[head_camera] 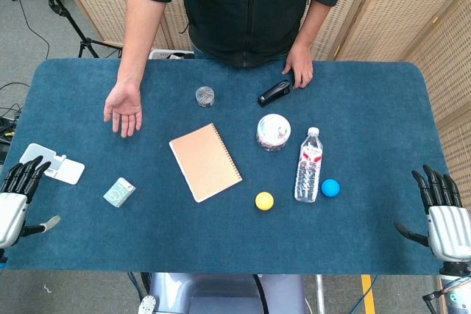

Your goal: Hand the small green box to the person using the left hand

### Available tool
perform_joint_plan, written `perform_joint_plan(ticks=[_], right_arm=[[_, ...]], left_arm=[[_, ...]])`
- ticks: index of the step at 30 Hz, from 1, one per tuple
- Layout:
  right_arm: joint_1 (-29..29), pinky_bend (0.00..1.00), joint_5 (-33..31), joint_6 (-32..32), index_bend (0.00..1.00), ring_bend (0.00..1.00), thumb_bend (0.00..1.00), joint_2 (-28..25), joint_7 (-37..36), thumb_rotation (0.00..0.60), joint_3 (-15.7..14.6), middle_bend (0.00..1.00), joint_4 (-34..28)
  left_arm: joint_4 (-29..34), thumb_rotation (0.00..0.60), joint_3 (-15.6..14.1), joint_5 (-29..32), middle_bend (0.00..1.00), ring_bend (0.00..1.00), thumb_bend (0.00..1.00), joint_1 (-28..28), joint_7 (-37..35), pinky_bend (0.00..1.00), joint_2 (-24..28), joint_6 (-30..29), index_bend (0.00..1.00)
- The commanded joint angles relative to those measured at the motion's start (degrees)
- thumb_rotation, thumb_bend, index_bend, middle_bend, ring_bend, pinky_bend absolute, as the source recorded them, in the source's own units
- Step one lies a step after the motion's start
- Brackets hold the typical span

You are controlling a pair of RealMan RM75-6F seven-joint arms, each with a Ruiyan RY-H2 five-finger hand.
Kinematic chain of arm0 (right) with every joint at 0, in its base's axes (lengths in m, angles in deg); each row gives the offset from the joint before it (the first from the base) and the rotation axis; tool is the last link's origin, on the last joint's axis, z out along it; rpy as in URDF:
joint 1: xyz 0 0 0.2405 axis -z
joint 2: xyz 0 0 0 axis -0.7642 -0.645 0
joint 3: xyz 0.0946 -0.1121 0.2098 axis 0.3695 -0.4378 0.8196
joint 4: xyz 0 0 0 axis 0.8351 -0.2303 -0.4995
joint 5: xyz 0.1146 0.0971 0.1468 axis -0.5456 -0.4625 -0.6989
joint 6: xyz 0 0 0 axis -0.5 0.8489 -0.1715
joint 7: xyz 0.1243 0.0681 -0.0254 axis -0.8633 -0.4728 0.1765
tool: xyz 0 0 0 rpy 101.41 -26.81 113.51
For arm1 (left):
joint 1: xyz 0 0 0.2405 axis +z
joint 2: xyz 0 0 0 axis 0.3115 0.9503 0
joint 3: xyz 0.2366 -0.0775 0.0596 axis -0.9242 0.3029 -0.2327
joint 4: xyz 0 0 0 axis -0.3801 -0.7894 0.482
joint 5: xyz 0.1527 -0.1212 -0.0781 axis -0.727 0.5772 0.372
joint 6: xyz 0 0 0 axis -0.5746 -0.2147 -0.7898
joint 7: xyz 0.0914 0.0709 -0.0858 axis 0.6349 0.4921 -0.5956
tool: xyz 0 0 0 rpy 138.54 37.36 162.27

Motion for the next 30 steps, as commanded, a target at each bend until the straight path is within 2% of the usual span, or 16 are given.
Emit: perform_joint_plan(ticks=[1,9,19,26,30], right_arm=[[0.0,0.0,-0.1,0.1,0.0,0.0,0.0,-0.1,-0.1,0.6,0.0,0.0,-0.1],[0.2,0.0,-0.1,-0.3,0.0,0.0,0.0,-0.6,-0.8,0.6,0.0,0.0,-0.7],[0.0,0.0,-1.0,0.6,0.0,0.0,0.0,-0.5,-0.7,0.6,0.3,0.0,-0.4],[-0.3,0.0,-1.3,1.4,0.0,0.0,0.0,0.1,0.2,0.6,0.2,0.0,0.0],[-0.5,0.0,-2.0,2.1,0.0,0.0,0.0,0.2,0.6,0.6,0.2,0.0,0.0]], left_arm=[[0.0,0.6,0.0,0.1,0.0,0.0,0.0,0.0,0.0,0.0,0.0,0.2,0.0],[-0.2,0.6,-0.6,-0.3,0.0,0.0,0.0,-0.5,0.1,0.0,0.3,1.5,0.0],[-4.2,0.6,-1.4,0.3,0.0,0.0,0.0,-7.5,-1.8,0.0,-1.9,14.9,0.0],[-5.8,0.6,0.0,3.5,0.0,0.0,0.0,-13.8,3.1,0.0,-6.1,25.3,0.0],[-7.8,0.6,1.4,7.9,0.0,0.0,0.0,-17.3,7.9,0.0,-9.4,31.8,0.0]])
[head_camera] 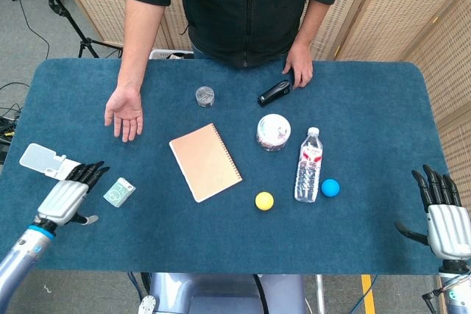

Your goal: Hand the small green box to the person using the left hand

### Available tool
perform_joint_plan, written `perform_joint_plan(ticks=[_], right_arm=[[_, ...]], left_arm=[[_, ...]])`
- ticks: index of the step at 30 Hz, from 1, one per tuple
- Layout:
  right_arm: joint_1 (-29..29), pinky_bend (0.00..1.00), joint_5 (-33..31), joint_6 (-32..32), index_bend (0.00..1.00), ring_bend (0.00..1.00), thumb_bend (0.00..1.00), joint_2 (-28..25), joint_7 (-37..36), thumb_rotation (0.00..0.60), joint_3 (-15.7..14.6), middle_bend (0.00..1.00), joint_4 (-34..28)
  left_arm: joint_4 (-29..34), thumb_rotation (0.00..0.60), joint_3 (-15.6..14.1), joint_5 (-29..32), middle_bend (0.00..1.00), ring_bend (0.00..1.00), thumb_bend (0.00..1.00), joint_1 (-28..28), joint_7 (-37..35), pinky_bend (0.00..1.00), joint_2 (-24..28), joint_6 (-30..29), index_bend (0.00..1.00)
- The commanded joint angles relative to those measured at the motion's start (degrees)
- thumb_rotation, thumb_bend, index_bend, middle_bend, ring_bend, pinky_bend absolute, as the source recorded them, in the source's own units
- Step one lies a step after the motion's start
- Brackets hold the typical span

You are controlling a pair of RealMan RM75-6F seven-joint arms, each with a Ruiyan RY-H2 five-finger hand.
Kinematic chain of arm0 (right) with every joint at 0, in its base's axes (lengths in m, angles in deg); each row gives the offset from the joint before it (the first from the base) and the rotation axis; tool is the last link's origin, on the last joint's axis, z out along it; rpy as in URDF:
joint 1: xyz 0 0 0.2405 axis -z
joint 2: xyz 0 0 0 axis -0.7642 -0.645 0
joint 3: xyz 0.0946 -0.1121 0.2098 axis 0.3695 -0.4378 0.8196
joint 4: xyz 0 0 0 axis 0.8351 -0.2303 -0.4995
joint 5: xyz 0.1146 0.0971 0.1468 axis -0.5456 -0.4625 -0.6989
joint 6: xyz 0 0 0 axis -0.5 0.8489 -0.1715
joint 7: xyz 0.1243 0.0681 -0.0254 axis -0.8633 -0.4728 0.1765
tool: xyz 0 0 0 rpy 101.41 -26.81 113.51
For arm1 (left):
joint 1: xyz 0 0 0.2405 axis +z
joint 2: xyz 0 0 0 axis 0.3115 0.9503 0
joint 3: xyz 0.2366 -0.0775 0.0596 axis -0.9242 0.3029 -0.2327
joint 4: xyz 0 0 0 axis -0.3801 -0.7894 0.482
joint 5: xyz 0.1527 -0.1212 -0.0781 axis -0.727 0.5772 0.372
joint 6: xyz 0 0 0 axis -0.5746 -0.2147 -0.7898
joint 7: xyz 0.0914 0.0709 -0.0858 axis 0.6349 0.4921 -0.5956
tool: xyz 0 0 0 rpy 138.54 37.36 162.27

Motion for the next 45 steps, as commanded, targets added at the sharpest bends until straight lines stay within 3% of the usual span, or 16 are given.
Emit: perform_joint_plan(ticks=[1,9,12,17,20,30,39,45], right_arm=[[-0.1,0.0,-0.5,0.5,0.0,0.0,0.0,0.0,0.2,0.6,0.1,0.0,0.0],[-0.3,0.0,-1.4,0.9,0.0,0.0,0.0,0.1,-0.1,0.6,0.4,0.0,0.3],[-0.3,0.0,-1.5,1.0,0.0,0.0,0.0,0.2,-0.3,0.6,0.5,0.0,0.4],[-0.4,0.0,-1.6,1.2,0.0,0.0,0.0,0.2,-0.5,0.6,0.5,0.0,0.6],[-0.4,0.0,-1.6,1.2,0.0,0.0,0.0,0.2,-0.6,0.6,0.5,0.0,0.6],[-0.3,0.0,-1.5,1.0,0.0,0.0,0.0,0.2,-0.7,0.6,0.4,0.0,0.4],[-0.3,0.0,-1.9,1.0,0.0,0.0,0.0,0.0,-1.1,0.6,0.7,0.0,0.5],[-0.4,0.0,-2.1,1.4,0.0,0.0,0.0,0.3,-0.8,0.6,0.6,0.0,0.7]], left_arm=[[-2.3,0.6,1.6,4.9,0.0,0.0,0.0,-3.5,5.2,0.0,-3.5,5.6,0.0],[-2.5,0.6,2.8,10.9,0.01,0.0,0.0,-6.3,10.8,0.04,-7.2,9.4,0.0],[-2.5,0.6,2.9,12.5,0.17,0.05,0.0,-6.6,12.2,0.19,-8.0,9.4,0.07],[-3.2,0.6,3.2,14.3,0.47,0.28,0.01,-6.4,14.9,0.39,-10.0,7.6,0.34],[-3.2,0.6,3.1,14.5,0.55,0.34,0.05,-6.1,15.2,0.44,-10.3,6.5,0.41],[-0.2,0.6,4.6,10.4,0.58,0.37,0.09,-5.7,9.6,0.46,-6.5,1.1,0.51],[5.0,0.6,10.1,10.0,0.59,0.37,0.08,-8.4,10.5,0.46,-0.7,-2.4,0.51],[1.4,0.6,14.9,12.5,0.59,0.37,0.07,-12.0,12.6,0.46,-3.1,-4.0,0.51]])
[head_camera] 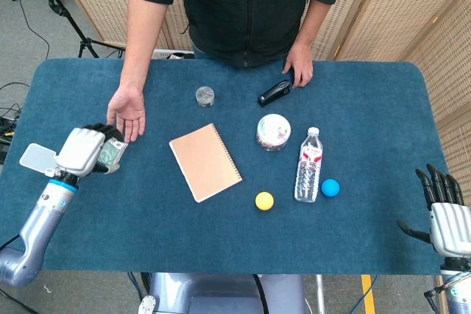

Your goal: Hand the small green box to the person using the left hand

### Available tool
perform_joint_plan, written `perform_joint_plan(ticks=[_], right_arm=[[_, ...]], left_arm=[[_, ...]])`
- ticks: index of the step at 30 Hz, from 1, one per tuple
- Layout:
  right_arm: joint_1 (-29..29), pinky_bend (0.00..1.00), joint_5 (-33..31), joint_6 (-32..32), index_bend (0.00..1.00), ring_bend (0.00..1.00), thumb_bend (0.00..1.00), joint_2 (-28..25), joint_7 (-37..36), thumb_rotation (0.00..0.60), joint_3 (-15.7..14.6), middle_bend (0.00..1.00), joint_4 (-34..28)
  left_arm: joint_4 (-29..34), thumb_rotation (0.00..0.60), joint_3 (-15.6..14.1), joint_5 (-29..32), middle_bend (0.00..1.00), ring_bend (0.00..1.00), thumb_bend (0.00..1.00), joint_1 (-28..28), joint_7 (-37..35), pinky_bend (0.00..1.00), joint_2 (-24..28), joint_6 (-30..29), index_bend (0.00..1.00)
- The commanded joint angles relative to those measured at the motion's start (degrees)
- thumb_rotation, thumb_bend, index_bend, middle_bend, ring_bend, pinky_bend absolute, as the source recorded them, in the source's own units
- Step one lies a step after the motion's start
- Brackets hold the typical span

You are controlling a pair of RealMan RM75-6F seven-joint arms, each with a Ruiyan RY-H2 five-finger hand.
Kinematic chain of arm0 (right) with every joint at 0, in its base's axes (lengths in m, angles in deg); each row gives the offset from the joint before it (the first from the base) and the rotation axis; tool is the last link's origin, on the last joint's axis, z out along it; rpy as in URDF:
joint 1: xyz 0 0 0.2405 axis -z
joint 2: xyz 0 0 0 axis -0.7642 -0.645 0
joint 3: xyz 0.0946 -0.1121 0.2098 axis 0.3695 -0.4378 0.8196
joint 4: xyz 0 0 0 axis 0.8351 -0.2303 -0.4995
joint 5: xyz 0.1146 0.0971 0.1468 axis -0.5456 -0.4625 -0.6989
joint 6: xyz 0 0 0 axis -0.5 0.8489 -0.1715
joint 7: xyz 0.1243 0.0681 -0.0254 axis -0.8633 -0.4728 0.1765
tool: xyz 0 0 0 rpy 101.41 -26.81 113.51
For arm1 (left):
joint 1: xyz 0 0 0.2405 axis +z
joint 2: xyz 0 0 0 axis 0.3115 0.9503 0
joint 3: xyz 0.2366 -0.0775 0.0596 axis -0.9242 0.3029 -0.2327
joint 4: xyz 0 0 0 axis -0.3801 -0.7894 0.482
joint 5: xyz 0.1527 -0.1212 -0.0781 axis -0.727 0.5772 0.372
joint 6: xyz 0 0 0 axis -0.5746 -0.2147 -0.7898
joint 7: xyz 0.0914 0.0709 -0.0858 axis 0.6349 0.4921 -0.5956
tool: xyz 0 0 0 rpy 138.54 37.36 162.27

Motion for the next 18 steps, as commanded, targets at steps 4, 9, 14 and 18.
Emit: perform_joint_plan(ticks=[4,9,14,18], right_arm=[[-0.2,0.0,-0.4,0.4,0.0,0.0,0.0,0.4,0.5,0.6,0.1,0.0,0.3],[-0.3,0.0,-1.1,0.8,0.0,0.0,0.0,0.5,0.5,0.6,0.3,0.0,0.6],[-0.3,0.0,-1.5,0.9,0.0,0.0,0.0,0.4,0.2,0.6,0.5,0.0,0.8],[-0.3,0.0,-1.3,0.9,0.0,0.0,0.0,0.3,0.0,0.6,0.5,0.0,0.8]], left_arm=[[-6.6,0.6,3.8,4.0,0.59,0.37,0.06,-4.6,2.2,0.46,-5.4,0.0,0.51],[-9.8,0.6,4.6,5.4,0.58,0.36,0.04,-6.1,2.0,0.46,-9.2,-0.7,0.51],[-11.9,0.6,4.9,6.8,0.0,0.0,0.0,-6.4,2.8,0.05,-12.2,-2.7,0.04],[-12.9,0.6,5.3,6.1,0.0,0.0,0.0,-6.3,1.7,0.0,-13.2,-4.8,0.0]])
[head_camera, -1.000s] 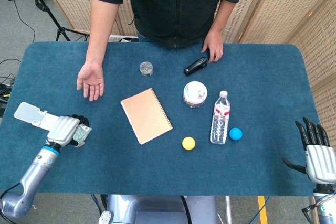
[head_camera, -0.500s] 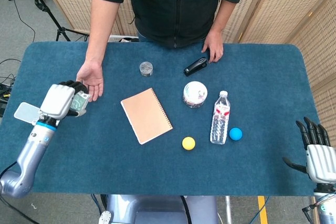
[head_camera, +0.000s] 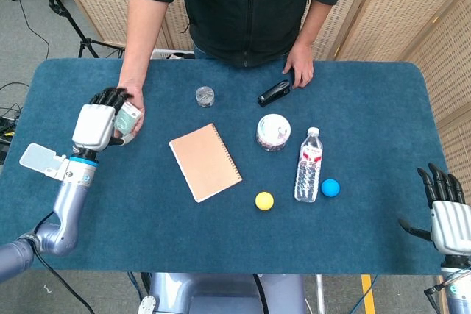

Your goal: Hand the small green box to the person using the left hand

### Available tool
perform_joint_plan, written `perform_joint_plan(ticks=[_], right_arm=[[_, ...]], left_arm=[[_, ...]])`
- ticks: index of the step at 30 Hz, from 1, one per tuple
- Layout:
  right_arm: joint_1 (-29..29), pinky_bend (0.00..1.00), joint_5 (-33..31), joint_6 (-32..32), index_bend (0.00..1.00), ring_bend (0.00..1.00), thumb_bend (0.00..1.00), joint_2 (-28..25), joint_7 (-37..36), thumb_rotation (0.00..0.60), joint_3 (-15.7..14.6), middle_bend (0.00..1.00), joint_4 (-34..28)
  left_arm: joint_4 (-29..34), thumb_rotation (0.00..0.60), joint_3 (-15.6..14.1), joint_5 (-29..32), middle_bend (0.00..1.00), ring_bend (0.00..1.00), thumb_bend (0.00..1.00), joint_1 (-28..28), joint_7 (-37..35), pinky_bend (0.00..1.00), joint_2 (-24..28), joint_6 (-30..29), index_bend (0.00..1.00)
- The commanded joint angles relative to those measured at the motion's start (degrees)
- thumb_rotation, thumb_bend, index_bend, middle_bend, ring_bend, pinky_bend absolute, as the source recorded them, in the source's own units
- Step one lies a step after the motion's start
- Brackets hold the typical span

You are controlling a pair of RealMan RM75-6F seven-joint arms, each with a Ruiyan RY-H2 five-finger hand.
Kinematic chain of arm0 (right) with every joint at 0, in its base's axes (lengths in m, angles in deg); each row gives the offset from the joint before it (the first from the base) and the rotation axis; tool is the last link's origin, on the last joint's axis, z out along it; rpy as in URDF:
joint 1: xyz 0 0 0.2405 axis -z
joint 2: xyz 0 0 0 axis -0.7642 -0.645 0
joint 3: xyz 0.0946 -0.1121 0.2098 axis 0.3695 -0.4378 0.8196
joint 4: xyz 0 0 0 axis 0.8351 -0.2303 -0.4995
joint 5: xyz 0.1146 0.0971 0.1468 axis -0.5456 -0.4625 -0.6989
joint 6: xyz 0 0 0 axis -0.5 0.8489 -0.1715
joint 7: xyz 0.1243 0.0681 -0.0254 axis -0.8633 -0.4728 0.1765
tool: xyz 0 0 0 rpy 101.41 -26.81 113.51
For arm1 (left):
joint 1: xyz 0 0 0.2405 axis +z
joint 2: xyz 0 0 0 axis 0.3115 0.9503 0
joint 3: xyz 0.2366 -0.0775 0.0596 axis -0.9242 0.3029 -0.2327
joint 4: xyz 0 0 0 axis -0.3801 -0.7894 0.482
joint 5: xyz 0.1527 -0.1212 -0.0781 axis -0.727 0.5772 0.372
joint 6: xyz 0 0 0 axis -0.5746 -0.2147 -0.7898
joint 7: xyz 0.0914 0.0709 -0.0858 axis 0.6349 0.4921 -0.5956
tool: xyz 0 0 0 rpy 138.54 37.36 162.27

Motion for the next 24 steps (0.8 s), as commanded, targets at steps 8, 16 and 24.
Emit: perform_joint_plan(ticks=[8,16,24], right_arm=[[0.2,0.0,0.4,-0.5,0.0,0.0,0.0,-0.3,-0.5,0.6,0.0,0.0,-0.4],[0.4,0.0,1.6,-1.2,0.0,0.0,0.0,-0.6,-0.8,0.6,-0.5,0.0,-1.0],[0.5,0.0,2.6,-1.8,0.0,0.0,0.0,-0.7,-0.7,0.6,-0.9,0.0,-1.4]], left_arm=[[6.5,0.6,-0.8,-3.9,0.0,0.0,0.0,3.8,-7.7,0.0,5.1,-4.9,0.0],[15.5,0.6,-11.0,-8.3,0.0,0.0,0.0,16.4,-13.7,0.0,15.8,-10.3,0.0],[12.6,0.6,-17.5,-11.4,0.0,0.0,0.0,25.4,-17.8,0.0,16.1,-16.8,0.0]])
